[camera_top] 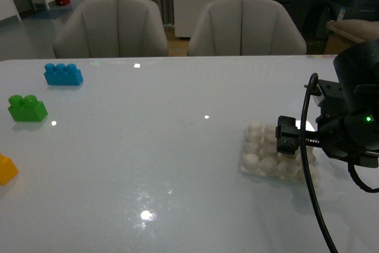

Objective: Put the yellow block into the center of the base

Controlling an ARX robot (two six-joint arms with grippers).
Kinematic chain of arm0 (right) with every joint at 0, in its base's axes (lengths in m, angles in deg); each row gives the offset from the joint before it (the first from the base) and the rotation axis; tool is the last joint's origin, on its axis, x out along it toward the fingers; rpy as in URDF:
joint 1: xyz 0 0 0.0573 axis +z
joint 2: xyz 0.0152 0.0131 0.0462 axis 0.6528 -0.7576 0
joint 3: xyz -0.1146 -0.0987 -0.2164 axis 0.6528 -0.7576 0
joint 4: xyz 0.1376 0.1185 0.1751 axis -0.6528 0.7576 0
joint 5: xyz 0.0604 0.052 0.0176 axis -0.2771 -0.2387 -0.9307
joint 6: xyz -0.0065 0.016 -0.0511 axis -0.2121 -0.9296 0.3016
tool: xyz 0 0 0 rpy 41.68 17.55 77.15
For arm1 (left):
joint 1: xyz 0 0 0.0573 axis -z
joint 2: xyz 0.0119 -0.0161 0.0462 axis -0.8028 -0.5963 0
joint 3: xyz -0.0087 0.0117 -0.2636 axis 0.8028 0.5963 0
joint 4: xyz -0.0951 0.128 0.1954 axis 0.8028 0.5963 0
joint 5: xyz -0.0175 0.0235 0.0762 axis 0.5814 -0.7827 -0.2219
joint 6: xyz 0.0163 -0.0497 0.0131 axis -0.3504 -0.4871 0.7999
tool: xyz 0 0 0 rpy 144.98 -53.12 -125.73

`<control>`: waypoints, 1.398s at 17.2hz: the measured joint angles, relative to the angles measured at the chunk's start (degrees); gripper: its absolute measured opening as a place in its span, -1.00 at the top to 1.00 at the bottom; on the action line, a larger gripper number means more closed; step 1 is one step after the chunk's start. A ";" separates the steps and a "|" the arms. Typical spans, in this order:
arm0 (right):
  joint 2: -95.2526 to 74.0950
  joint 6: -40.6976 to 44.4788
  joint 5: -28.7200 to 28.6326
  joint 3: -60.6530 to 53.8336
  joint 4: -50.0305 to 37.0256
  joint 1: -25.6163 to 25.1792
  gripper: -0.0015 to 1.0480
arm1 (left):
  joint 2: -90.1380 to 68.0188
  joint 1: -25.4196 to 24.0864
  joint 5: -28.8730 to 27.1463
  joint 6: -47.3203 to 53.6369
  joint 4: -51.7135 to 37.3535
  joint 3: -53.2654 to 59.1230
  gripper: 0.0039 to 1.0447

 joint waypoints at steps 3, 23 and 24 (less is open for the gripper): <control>-1.31 -2.01 -0.02 1.20 0.46 0.76 -0.88 | 0.00 0.00 0.00 0.00 0.00 0.00 -0.88; -7.85 -11.74 -1.60 13.16 4.90 16.50 -0.88 | 0.00 0.00 0.00 -0.02 0.00 0.00 -0.88; -7.91 -12.57 -1.90 13.31 4.98 16.92 -0.88 | 0.00 0.00 0.00 -0.02 0.00 0.02 -0.88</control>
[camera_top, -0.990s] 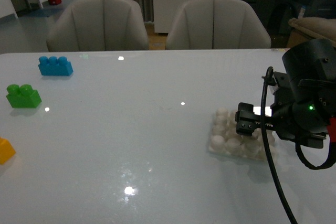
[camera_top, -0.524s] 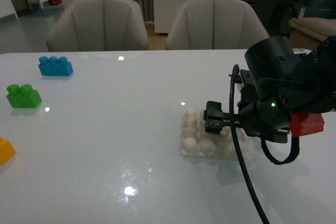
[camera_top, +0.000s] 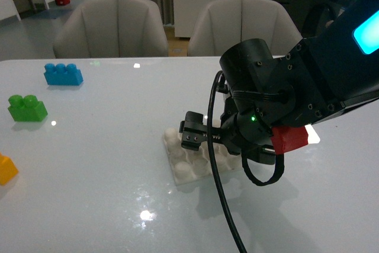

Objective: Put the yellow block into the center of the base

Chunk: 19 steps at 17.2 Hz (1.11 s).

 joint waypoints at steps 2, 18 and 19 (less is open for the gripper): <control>-0.02 -0.87 -0.15 0.13 0.02 0.42 -0.88 | 0.00 0.00 0.00 0.00 0.00 -0.02 -0.88; 21.29 -3.13 -9.66 -17.57 -6.36 -13.90 -0.88 | 0.00 0.00 0.00 0.02 0.00 -0.02 -0.88; 24.48 -2.36 -9.77 -21.03 -8.09 -15.72 -0.88 | 0.00 0.00 0.00 0.02 0.00 -0.02 -0.88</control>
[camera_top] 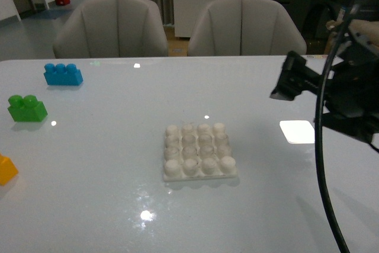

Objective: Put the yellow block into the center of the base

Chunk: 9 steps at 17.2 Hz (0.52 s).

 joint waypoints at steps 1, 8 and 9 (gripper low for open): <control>4.07 1.49 0.20 -3.96 -1.81 -1.66 -0.88 | 0.00 0.00 0.00 0.00 0.00 0.00 -0.88; 46.82 7.96 -1.51 -29.40 -12.35 -10.36 -0.79 | 0.00 0.00 0.00 0.00 0.00 0.00 -0.88; 54.66 14.10 5.75 -33.51 -14.23 -8.46 -0.58 | 0.00 0.00 0.00 0.00 0.00 0.00 -0.88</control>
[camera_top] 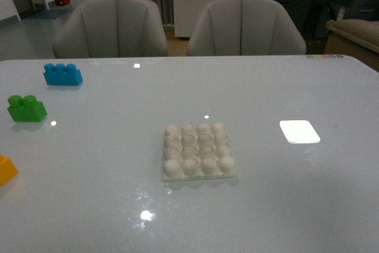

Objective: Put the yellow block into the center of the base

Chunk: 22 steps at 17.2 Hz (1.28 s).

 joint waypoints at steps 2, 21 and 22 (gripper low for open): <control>17.59 10.67 4.57 -6.93 10.23 1.16 -0.16 | 0.00 0.00 0.00 0.00 0.00 0.00 -0.88; 51.65 16.24 5.22 -22.53 23.54 0.85 0.96 | 0.00 0.00 0.02 0.00 -0.02 0.00 -0.88; 51.67 16.24 5.27 -22.73 23.96 0.85 0.96 | 0.00 0.00 0.00 0.00 0.00 0.00 -0.88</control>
